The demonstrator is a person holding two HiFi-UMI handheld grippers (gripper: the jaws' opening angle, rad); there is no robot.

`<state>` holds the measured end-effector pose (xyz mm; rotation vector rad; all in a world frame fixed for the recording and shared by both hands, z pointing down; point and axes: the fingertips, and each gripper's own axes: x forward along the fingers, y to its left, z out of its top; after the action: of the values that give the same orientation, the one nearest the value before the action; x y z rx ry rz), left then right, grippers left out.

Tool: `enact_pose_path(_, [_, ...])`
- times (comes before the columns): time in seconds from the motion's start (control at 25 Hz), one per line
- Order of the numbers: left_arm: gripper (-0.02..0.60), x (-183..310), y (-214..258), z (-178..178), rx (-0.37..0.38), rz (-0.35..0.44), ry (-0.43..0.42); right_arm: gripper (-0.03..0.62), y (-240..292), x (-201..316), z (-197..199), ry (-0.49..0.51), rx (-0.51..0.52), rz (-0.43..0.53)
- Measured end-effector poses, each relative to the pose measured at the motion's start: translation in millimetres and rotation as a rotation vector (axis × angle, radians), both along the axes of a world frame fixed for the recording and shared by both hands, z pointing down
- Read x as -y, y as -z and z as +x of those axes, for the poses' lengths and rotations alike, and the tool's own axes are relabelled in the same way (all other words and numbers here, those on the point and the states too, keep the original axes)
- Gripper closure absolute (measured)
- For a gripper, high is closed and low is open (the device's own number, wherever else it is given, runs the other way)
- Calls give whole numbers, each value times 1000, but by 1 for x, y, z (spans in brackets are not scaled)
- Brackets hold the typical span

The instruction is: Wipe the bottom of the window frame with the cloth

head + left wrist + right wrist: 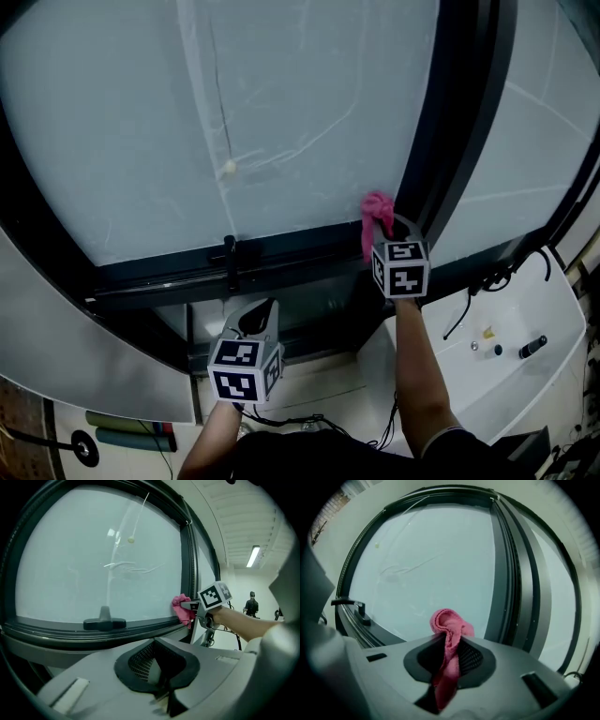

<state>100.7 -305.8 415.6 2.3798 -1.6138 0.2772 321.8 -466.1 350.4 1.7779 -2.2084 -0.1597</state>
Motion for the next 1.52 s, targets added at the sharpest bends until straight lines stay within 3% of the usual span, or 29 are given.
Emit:
enact_pose_path(0.24, [575,-15,22,-57,-19,58,47,524,43,-39,-62,67,36,77])
enact_pose_path(0.44, [575,-22,39,-119,-9,86,68,525,67,-67,-136,127,84,117])
enact_pose_path(0.96, [575,-48,37,-239,-47,91,110,524,70,-99,-317,286,86,104])
enact_pose_path(1.16, [575,-56,31,-265,-57,81,104,524,40,-94,-360,254,21,42])
enact_pose_path(1.52, [575,-62,14,-297,-68,48,87,524,-22,-74,-383,86,-147,-83])
